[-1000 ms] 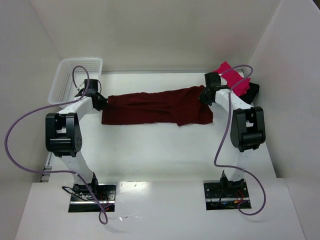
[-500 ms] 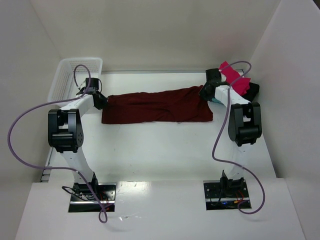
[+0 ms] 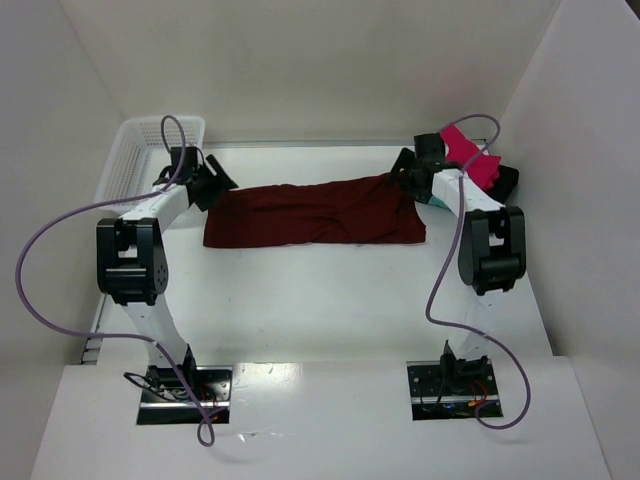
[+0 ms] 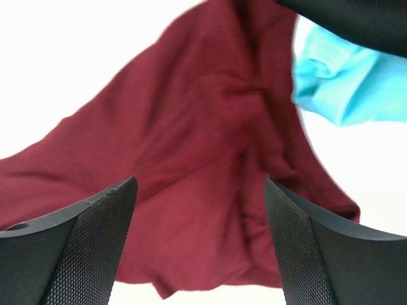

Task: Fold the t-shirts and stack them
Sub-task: Fold the other side of the tshirt into a rectangle

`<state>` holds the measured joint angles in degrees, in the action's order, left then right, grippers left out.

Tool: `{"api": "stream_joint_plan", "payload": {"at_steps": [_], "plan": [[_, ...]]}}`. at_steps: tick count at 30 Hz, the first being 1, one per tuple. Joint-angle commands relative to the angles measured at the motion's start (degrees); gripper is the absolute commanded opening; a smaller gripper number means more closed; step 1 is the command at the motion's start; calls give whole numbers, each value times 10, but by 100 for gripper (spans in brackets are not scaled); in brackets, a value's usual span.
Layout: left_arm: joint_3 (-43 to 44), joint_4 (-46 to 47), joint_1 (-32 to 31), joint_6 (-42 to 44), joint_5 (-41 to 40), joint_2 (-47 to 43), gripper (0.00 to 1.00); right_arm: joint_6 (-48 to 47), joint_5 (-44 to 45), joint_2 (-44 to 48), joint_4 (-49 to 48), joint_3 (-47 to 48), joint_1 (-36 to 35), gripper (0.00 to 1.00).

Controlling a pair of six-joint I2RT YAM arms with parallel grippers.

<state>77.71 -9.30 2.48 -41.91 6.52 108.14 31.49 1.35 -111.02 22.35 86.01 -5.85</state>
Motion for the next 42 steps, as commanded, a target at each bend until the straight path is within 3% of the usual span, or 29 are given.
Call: {"api": "stream_joint_plan", "payload": {"at_steps": [1,5,13,19,27,31,38,42], "plan": [[60,12,-26,74,127,-19,87,0,-33,101,-37,-47,4,85],[73,-25,-80,114,97,-33,94,12,-46,135,-45,-133,4,85],[28,-38,-144,144,47,-57,97,26,-50,159,-80,-229,-40,85],[27,-79,-194,189,-81,-34,97,33,-57,129,-101,-244,-53,85],[44,-91,-202,195,-105,32,97,44,-52,67,-101,-208,-65,80],[57,-96,-202,200,-105,53,97,44,-47,53,-96,-196,-65,71],[74,-108,-202,206,-105,85,97,49,-11,53,-96,-160,-65,32],[78,-124,-208,206,-105,102,97,43,-6,31,-85,-124,-65,21]]}}
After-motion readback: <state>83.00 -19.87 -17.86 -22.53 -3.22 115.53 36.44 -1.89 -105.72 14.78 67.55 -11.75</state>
